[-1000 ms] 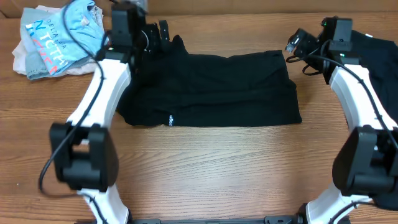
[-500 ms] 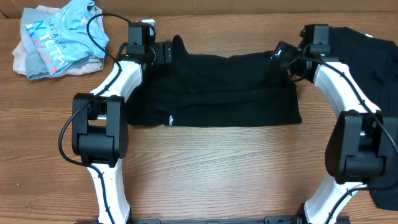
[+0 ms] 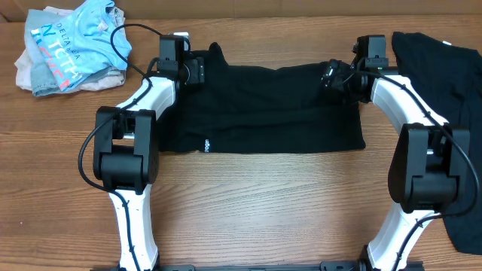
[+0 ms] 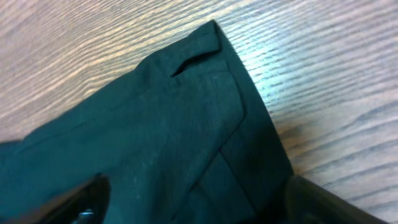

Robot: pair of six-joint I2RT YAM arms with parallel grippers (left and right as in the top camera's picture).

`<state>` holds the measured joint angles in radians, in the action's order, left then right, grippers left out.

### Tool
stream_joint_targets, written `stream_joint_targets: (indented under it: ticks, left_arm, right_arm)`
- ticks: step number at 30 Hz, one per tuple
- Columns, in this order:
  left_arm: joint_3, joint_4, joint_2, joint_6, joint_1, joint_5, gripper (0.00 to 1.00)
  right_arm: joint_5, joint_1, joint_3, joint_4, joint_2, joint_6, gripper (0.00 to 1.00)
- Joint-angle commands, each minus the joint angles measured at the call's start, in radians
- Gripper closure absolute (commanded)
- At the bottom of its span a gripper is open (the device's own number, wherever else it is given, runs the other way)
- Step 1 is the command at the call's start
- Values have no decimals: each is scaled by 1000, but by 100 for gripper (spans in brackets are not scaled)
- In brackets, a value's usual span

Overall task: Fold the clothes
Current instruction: 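Grasp the top corners of the folded shirt with both grippers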

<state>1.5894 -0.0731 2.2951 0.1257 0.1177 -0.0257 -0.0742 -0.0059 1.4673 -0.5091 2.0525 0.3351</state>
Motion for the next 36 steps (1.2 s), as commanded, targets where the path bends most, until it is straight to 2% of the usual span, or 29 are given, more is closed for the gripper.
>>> stream_joint_targets:
  ticks: [1,4,9,10,12,14,20,24,28,33,36]
  left_arm:
    - [5,31,6,-26,-2,-11,39]
    - [10,52,-1,-25,-2,-11,44]
    - [39,48,-5,-25,-2,-11,40]
    - [40,48,-5,-25,-2,-11,38]
    - [43,48,-5,-25,-2,-11,27]
    - [43,49,-5,-25,-2,-11,23]
    - [43,60,-5,-26,-2,-11,28]
    - [43,64,-5,-48,-2,-11,42]
    - [43,69,-5,-105,-2,-11,64]
    - [43,67,-7,-104,-1,-10,96]
    - [43,67,-22,-95,-1,-10,94]
  right_arm:
    - [20,1,17,7,3,1,17]
    - [27,1,17,7,3,1,21]
    - [28,1,17,6,3,1,21]
    - [28,1,17,7,3,1,21]
    - [28,1,17,7,3,1,21]
    - [28,1,17,6,3,1,21]
    - [28,1,17,6,3,1,21]
    - [28,1,17,3,3,1,21]
    - [28,1,17,-3,3,0,21]
    - [28,1,17,5,3,-8,27]
    - [31,1,17,25,3,-108,28]
